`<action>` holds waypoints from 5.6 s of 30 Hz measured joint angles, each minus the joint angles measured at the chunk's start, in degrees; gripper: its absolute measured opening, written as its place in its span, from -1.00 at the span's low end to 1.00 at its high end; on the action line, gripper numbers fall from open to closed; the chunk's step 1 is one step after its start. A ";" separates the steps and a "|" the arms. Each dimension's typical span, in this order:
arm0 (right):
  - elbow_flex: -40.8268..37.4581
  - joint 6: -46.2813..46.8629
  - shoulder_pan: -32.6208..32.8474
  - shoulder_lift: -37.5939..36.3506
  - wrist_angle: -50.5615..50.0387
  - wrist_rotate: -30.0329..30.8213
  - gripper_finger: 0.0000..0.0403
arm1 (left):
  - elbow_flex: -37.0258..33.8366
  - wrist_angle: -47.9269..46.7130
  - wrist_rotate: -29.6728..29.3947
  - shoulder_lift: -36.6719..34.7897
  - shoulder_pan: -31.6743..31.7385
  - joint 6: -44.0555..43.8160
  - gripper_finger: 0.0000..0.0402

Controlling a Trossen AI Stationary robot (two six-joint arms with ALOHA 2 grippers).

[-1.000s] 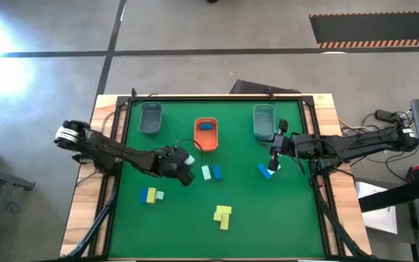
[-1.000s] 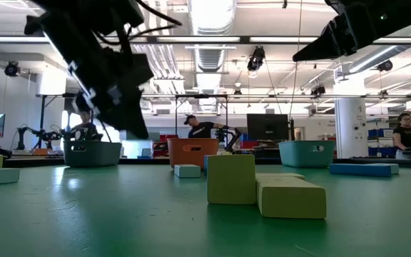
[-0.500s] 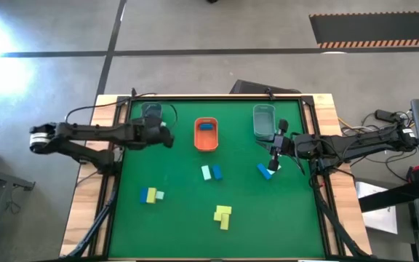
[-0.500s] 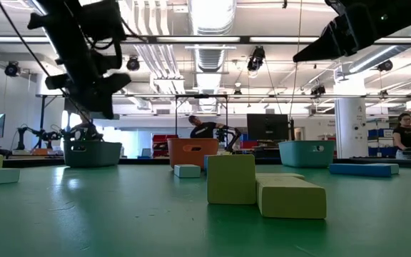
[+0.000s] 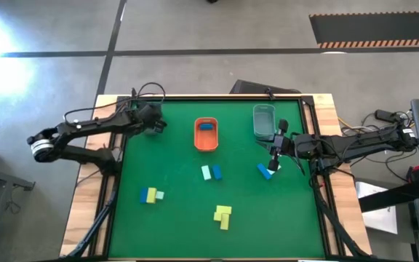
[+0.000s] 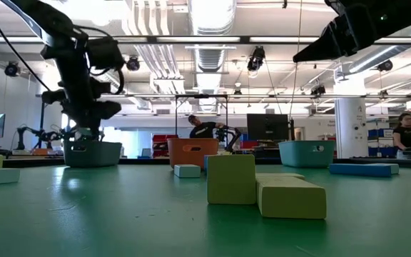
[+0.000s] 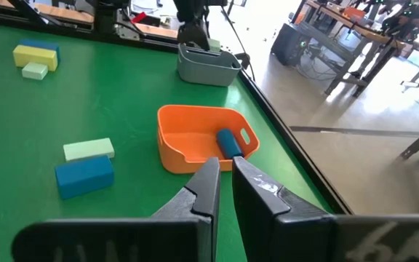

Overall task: Sort & place blocks by color
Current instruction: Put the light blue wooden block into the gray bin, then put the yellow wooden block into the green bin

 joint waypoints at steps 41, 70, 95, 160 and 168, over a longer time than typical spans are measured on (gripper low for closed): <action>-0.02 21.39 0.81 0.61 -3.46 -4.99 -0.86 | 3.35 27.69 17.72 -12.55 -19.81 17.81 -0.09; 9.64 63.44 3.89 14.22 -45.68 -14.02 -0.86 | 0.63 43.62 18.00 -8.99 -24.84 21.32 -0.09; 23.53 61.64 3.89 32.16 -31.85 -12.06 0.07 | 0.50 47.48 18.00 -8.91 -24.73 24.36 -0.09; 35.53 28.92 16.35 62.65 -11.39 -22.56 -0.94 | -0.31 46.46 18.00 -8.69 -24.73 24.23 -0.09; 35.67 27.58 15.89 60.76 -15.55 -12.43 -0.94 | -0.31 46.47 18.00 -8.69 -24.73 24.25 -0.09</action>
